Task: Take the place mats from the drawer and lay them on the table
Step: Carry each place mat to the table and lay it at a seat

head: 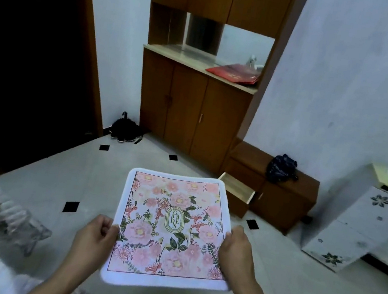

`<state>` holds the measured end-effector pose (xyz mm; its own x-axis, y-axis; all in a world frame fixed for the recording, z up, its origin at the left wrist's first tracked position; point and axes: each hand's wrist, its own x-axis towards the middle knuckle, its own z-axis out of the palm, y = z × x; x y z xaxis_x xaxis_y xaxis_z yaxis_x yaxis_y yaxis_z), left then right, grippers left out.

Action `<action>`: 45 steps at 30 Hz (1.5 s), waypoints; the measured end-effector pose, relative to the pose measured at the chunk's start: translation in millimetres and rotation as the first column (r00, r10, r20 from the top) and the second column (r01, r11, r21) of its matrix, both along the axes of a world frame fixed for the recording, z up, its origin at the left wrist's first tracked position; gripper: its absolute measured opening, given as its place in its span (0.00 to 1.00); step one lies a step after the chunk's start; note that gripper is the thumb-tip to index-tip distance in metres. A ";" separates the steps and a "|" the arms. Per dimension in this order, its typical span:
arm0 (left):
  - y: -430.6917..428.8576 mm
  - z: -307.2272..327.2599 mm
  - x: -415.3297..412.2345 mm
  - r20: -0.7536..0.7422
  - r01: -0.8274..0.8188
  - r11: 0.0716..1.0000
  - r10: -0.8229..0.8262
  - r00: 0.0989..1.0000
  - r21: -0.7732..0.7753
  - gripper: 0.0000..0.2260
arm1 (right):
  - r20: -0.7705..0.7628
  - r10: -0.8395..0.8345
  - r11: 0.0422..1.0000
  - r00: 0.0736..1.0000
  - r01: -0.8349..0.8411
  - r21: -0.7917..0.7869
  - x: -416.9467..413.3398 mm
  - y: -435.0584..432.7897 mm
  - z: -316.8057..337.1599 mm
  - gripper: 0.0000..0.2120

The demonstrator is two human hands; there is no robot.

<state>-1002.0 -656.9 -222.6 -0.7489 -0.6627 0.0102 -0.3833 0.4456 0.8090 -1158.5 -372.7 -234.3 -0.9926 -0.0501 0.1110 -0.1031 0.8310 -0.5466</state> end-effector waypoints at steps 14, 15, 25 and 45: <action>-109.0 -1.8 -102.4 0.017 -0.526 0.851 0.525 0.851 0.010 0.09 | -0.006 0.586 0.810 0.810 -0.586 0.013 -238.7 -252.1 -9.5 0.06; -116.0 -2.3 -96.3 0.010 -0.569 0.822 0.569 0.822 0.009 0.08 | -0.003 0.641 0.768 0.768 -0.641 -0.002 -241.6 -277.5 -8.9 0.07; -246.1 -12.5 -61.8 -0.039 -0.862 0.507 0.861 0.508 -0.024 0.11 | -0.016 0.883 0.465 0.468 -0.880 -0.093 -226.0 -517.0 -10.5 0.07; -507.4 -17.3 -15.1 -0.010 -0.997 -0.076 0.997 -0.076 0.010 0.09 | -0.025 0.976 -0.216 -0.215 -0.972 -0.094 -118.6 -983.9 -2.5 0.09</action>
<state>-1017.1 -1164.3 -239.8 0.7178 -0.6962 0.0107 -0.4076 -0.4077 0.8171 -1277.2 -1356.6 -236.9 0.2511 -0.9578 0.1399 -0.7325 -0.2825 -0.6194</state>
